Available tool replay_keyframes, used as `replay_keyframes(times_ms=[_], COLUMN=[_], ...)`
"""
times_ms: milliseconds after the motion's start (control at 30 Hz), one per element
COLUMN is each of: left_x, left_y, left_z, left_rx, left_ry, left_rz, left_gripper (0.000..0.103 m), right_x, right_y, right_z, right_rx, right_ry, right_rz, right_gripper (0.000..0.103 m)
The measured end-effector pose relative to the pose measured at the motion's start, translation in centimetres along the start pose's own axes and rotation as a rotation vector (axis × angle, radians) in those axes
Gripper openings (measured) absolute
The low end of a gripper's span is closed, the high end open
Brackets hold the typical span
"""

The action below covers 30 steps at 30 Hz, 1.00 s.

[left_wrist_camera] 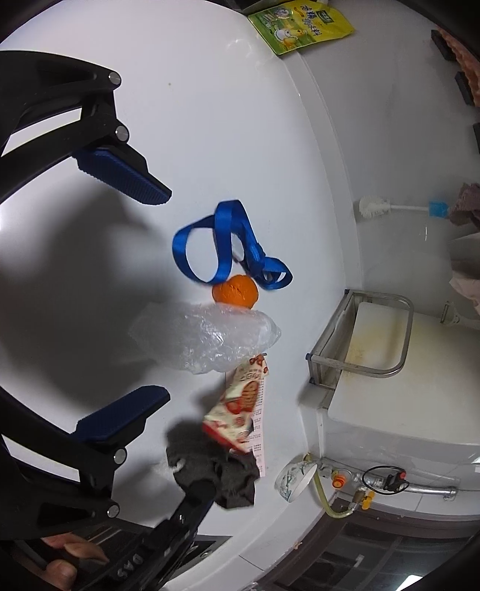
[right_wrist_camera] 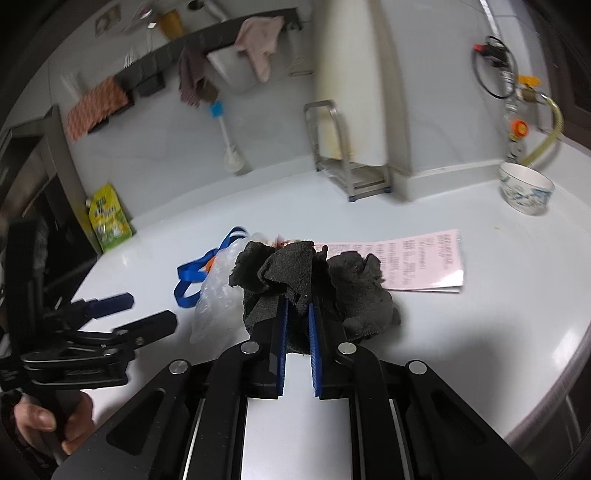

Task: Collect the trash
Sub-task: 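Grasp the clear plastic bag with the left tool while the right tool holds the cloth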

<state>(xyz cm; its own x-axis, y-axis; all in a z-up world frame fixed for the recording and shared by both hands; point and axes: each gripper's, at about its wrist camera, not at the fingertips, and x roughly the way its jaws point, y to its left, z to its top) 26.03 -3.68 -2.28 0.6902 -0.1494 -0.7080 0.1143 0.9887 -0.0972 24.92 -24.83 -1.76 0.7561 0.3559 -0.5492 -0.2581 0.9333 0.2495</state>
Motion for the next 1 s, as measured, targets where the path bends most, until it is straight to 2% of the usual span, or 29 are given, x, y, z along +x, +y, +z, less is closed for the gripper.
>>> replay_keyframes(times_ms=[233, 467, 600, 700, 767, 800, 867, 933, 1000], left_x=[2.1, 4.0, 4.6, 4.4, 4.6, 4.8, 5.3, 5.4, 5.5], left_y=[-2.3, -3.0, -3.3, -3.7, -4.1, -4.2, -4.3, -4.1, -3.9], left_z=[1.2, 2.4, 2.0, 2.1, 2.1, 2.1, 2.1, 2.1, 2.1], left_rx=[0.030, 0.003, 0.014, 0.036, 0.057, 0.062, 0.068, 0.061, 0.053], left_ry=[-0.016, 0.001, 0.010, -0.015, -0.020, -0.010, 0.015, 0.024, 0.034], left_rz=[0.131, 0.140, 0.162, 0.176, 0.189, 0.194, 0.196, 0.186, 0.175], left_gripper=[0.097, 0.097, 0.096, 0.093, 0.077, 0.071, 0.051, 0.036, 0.029], right_x=[-1.9, -2.4, -2.6, -2.6, -2.6, -2.6, -2.6, -2.6, -2.7], right_y=[-2.4, -3.5, -4.2, -4.6, -4.8, -4.8, -4.9, -5.0, -5.0], right_z=[0.3, 0.3, 0.3, 0.1, 0.1, 0.1, 0.1, 0.1, 0.2], right_rx=[0.095, 0.136, 0.164, 0.188, 0.197, 0.199, 0.206, 0.212, 0.215], right_ry=[-0.054, -0.070, -0.076, -0.072, -0.072, -0.072, -0.074, -0.075, -0.077], right_rz=[0.035, 0.037, 0.027, 0.032, 0.033, 0.031, 0.033, 0.037, 0.040], right_gripper=[0.010, 0.010, 0.010, 0.010, 0.010, 0.010, 0.010, 0.010, 0.010])
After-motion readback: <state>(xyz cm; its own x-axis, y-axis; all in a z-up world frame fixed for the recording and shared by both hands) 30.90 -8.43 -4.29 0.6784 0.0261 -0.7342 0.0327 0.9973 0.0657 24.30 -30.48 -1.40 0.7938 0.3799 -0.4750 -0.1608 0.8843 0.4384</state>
